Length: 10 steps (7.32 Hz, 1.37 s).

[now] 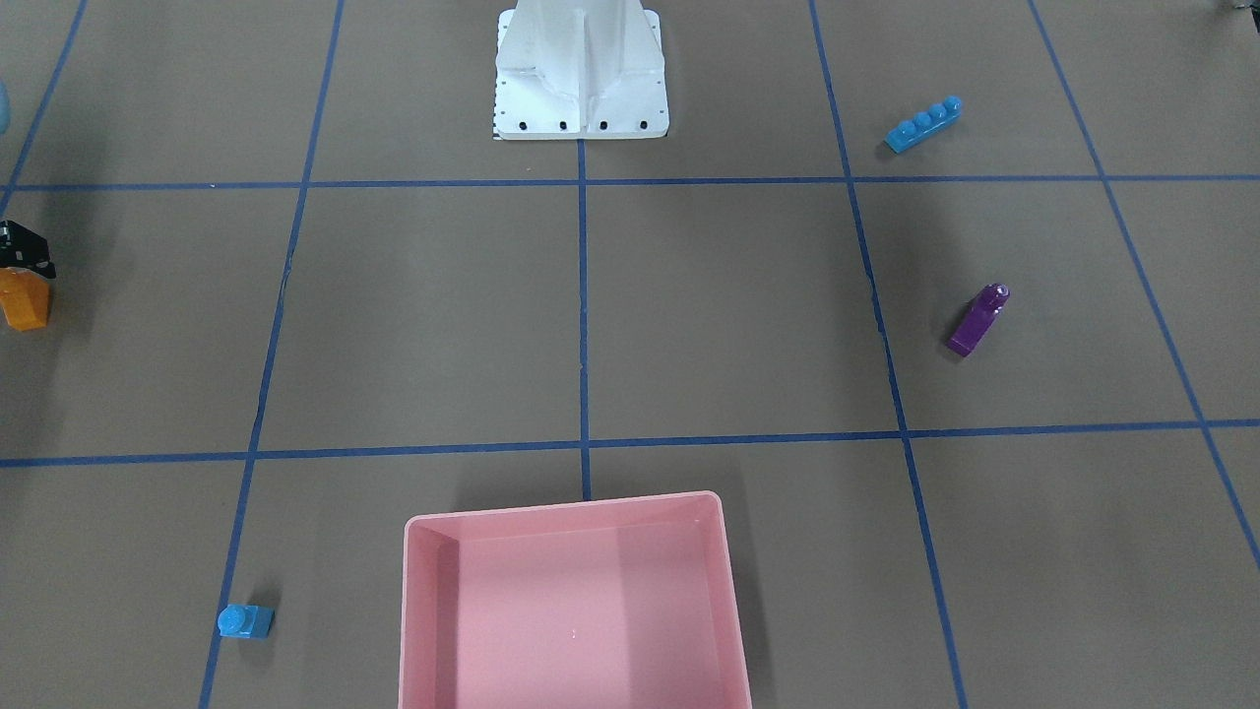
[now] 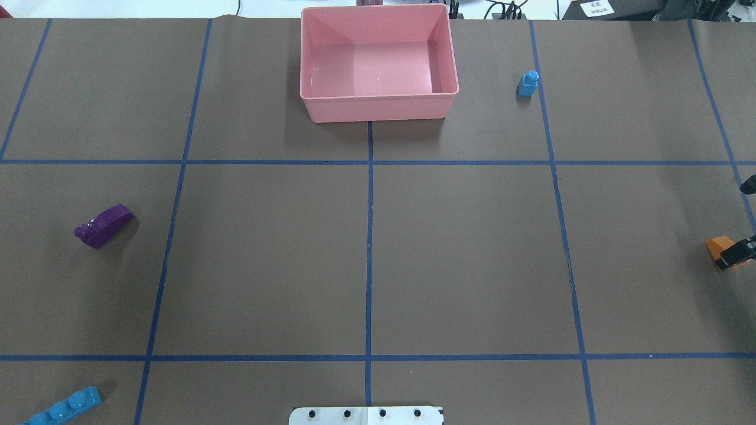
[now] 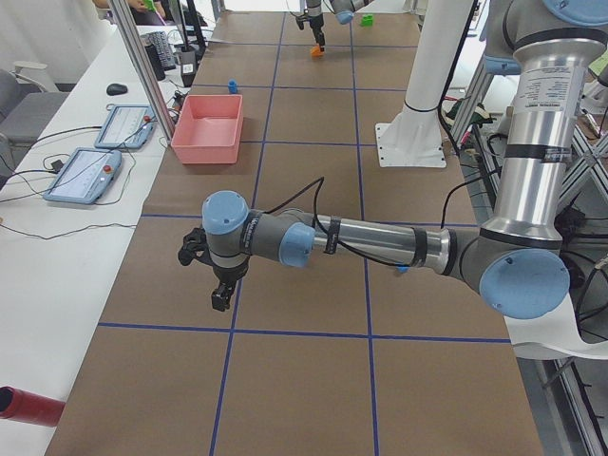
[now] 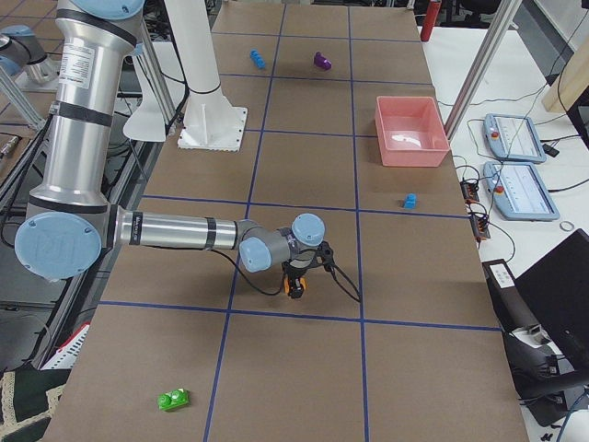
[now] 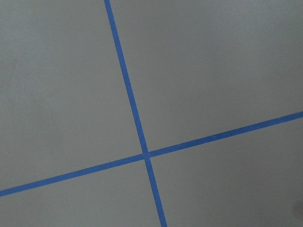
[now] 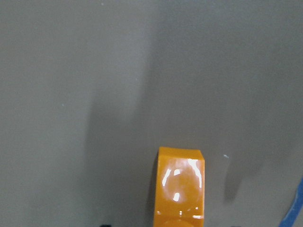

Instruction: Put all blocks into box

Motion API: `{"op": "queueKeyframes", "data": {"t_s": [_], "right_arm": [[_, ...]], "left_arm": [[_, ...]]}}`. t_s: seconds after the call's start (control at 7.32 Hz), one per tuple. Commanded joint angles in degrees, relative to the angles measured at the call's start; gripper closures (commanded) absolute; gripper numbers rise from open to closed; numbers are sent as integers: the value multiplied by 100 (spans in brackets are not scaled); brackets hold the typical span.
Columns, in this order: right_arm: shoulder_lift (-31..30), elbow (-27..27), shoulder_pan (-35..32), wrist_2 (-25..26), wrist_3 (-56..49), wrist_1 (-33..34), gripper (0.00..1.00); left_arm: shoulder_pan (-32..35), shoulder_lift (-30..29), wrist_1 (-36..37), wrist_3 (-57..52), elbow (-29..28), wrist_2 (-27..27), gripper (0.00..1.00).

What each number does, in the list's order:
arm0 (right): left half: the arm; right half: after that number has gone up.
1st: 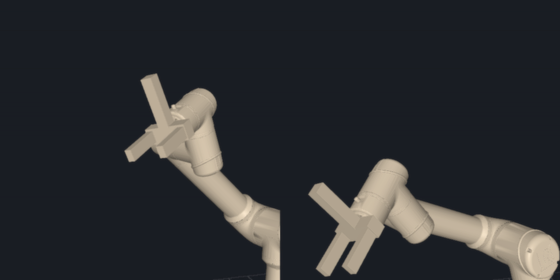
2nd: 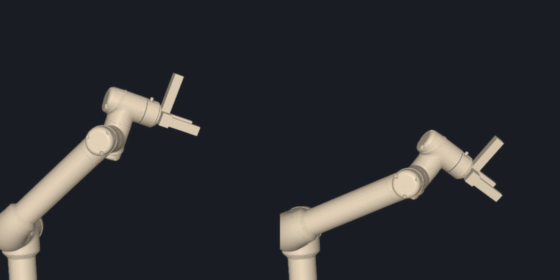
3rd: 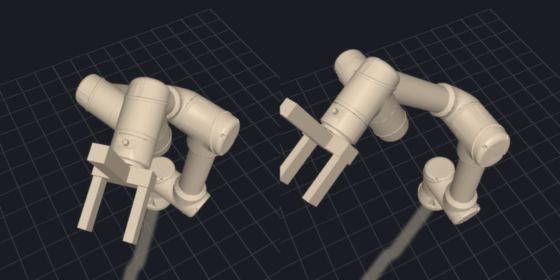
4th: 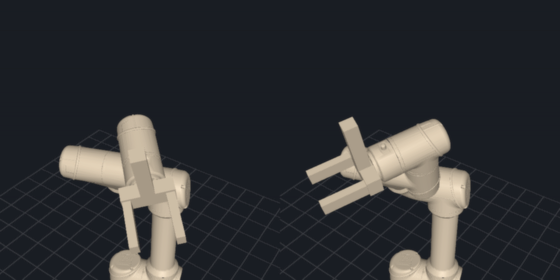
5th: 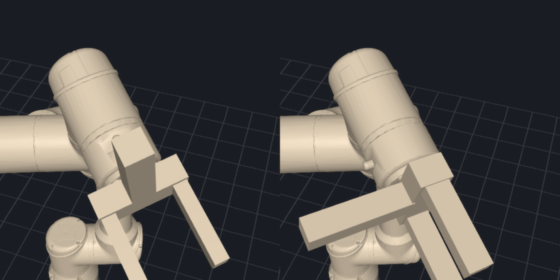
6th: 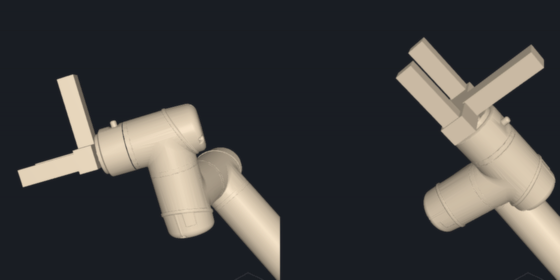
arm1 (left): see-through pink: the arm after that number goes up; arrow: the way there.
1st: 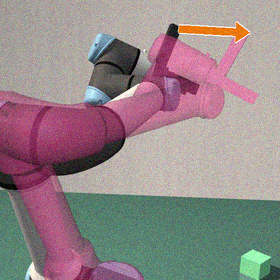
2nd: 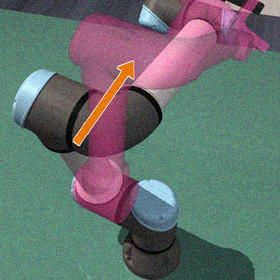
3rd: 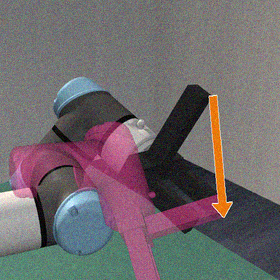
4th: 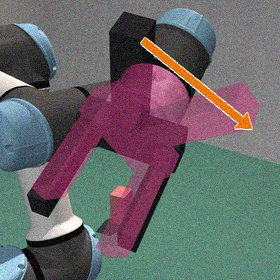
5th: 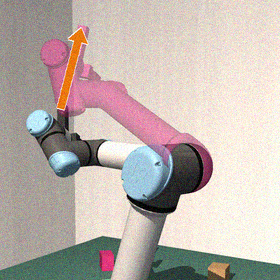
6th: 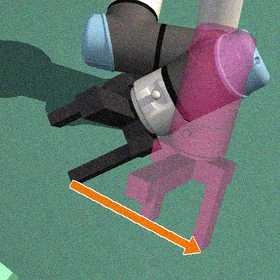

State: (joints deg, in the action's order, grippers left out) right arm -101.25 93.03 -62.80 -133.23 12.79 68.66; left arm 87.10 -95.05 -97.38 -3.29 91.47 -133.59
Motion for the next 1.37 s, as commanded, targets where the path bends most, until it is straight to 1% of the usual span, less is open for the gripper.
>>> {"op": "queueKeyframes", "data": {"t_s": [0.0, 0.14, 0.27, 0.41, 0.55, 0.68, 0.82, 0.96, 1.09, 1.23], "right_arm": [[97, -74, 23, 25, 92, 78, 57], [114, -83, 23, 34, 92, 86, 76], [123, -66, 14, 25, 92, 86, 100], [105, -22, -82, -27, 92, 86, 100], [105, 5, -474, -210, 83, 86, 100], [79, 240, -948, -508, 83, 104, 100], [88, 634, -1249, -685, 83, 504, 100], [218, 1247, -1348, -687, 83, 1169, 100], [820, 1566, -1618, -687, 83, 2142, 100], [1487, 1682, -1621, -678, 101, 2900, 100]], "left_arm": [[0, 13, 0, -5, 2, -9, 0], [0, 13, -9, 4, 2, -9, 0], [0, 13, 0, 4, 11, -9, 0], [0, 4, -9, 4, 11, -9, 0], [-9, -5, 0, 4, 11, -9, 0], [-52, -31, 26, 21, 54, -9, 0], [-323, -101, 87, 117, 272, 26, 0], [-760, -101, 61, 562, 527, 87, 0], [-1243, -23, 70, 645, 982, 210, 0], [-1553, 187, 27, 759, 1186, 298, 0]]}}
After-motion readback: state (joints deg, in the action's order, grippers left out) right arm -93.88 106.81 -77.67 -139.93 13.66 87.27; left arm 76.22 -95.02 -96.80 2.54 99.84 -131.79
